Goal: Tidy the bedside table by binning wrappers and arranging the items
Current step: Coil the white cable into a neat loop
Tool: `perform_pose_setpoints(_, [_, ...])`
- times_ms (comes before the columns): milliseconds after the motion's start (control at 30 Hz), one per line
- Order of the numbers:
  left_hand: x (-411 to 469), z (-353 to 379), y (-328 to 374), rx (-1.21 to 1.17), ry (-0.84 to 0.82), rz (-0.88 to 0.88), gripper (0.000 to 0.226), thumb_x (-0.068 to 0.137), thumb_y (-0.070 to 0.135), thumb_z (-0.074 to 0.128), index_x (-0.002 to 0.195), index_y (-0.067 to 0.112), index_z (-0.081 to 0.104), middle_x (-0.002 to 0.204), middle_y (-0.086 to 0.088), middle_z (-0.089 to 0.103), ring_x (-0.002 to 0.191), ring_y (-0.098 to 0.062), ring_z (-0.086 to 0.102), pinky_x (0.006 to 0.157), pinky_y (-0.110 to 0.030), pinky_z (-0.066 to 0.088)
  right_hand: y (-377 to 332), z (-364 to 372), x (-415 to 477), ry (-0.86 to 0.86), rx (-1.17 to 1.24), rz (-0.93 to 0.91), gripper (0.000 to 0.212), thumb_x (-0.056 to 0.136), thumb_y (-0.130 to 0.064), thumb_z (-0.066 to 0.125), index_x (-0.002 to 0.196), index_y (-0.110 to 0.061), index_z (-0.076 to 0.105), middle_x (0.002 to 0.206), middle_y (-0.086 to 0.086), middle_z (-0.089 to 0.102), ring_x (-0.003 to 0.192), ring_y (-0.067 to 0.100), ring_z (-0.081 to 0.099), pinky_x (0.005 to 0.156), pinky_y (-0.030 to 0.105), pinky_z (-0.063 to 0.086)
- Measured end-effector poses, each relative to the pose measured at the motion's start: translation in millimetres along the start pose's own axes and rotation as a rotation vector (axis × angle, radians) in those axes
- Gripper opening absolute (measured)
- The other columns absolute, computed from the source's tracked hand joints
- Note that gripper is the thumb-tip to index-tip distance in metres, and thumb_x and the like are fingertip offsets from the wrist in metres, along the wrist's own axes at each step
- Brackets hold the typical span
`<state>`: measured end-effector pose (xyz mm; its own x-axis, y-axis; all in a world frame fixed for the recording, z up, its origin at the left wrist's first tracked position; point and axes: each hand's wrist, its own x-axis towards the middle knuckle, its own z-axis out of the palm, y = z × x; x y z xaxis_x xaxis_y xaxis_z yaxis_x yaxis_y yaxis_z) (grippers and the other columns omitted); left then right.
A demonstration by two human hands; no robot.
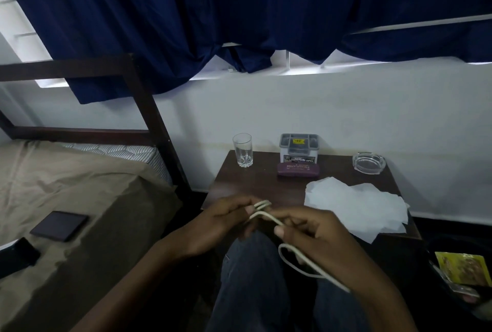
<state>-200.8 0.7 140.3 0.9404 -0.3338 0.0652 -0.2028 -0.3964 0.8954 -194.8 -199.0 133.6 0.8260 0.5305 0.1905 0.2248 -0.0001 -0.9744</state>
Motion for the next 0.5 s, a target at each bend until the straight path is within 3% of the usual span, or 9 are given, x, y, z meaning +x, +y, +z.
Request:
perform_pose_setpoints(67, [-1, 0, 6, -0.072, -0.099, -0.017, 0.032, 0.094, 0.019, 0.037, 0.088, 0.001, 0.061, 0.061, 0.004, 0.046, 0.06, -0.006, 0.043, 0.064, -0.019, 0.036, 1, -7, 1, 0.023, 0.105, 0.035, 0.018, 0.083, 0.0, 0.061, 0.098, -0.008, 0.068, 0.054, -0.003, 0.058, 0.041, 0.007, 0.048, 0.044, 0.017, 0.041])
perform_pose_setpoints(167, [-2, 3, 11, -0.122, -0.22, -0.044, 0.039, 0.098, 0.024, 0.035, 0.076, 0.031, 0.067, 0.059, 0.01, 0.04, 0.057, -0.004, 0.035, 0.059, -0.017, 0.032, 3, -13, 4, 0.017, 0.392, 0.142, 0.013, 0.075, -0.002, 0.068, 0.088, -0.002, 0.065, 0.05, 0.005, 0.056, 0.034, 0.015, 0.045, 0.039, 0.021, 0.042])
perform_pose_setpoints(267, [0, 8, 9, -0.213, -0.165, -0.105, 0.024, 0.092, 0.025, 0.044, 0.079, 0.021, 0.064, 0.054, 0.015, 0.043, 0.053, -0.001, 0.034, 0.054, -0.016, 0.028, 13, -15, 7, 0.01, 0.698, 0.265, 0.007, 0.073, -0.009, 0.068, 0.077, -0.003, 0.068, 0.051, 0.012, 0.055, 0.037, 0.019, 0.05, 0.039, 0.025, 0.047])
perform_pose_setpoints(400, [4, 11, -5, -0.354, -0.069, -0.181, 0.024, 0.089, 0.028, 0.046, 0.082, 0.009, 0.058, 0.052, 0.014, 0.033, 0.047, 0.0, 0.027, 0.054, -0.018, 0.026, 32, -8, 17, 0.119, 0.956, 0.342, 0.044, 0.035, -0.029, 0.091, 0.067, -0.006, 0.071, 0.058, 0.012, 0.064, 0.052, 0.019, 0.063, 0.055, 0.031, 0.056])
perform_pose_setpoints(433, [5, 11, -9, -0.409, -0.056, -0.201, 0.024, 0.089, 0.028, 0.046, 0.083, 0.008, 0.058, 0.053, 0.013, 0.03, 0.045, -0.001, 0.024, 0.056, -0.021, 0.028, 36, -5, 19, 0.169, 1.003, 0.357, 0.041, 0.037, -0.03, 0.09, 0.065, -0.007, 0.071, 0.061, 0.011, 0.065, 0.055, 0.019, 0.063, 0.059, 0.032, 0.056])
perform_pose_setpoints(500, [6, 10, -15, -0.531, -0.028, -0.249, 0.023, 0.088, 0.028, 0.048, 0.083, 0.009, 0.059, 0.052, 0.012, 0.027, 0.044, -0.002, 0.021, 0.061, -0.024, 0.035, 40, 4, 22, 0.242, 1.065, 0.407, 0.023, 0.062, -0.029, 0.073, 0.071, -0.009, 0.069, 0.072, 0.01, 0.068, 0.068, 0.021, 0.064, 0.074, 0.035, 0.052])
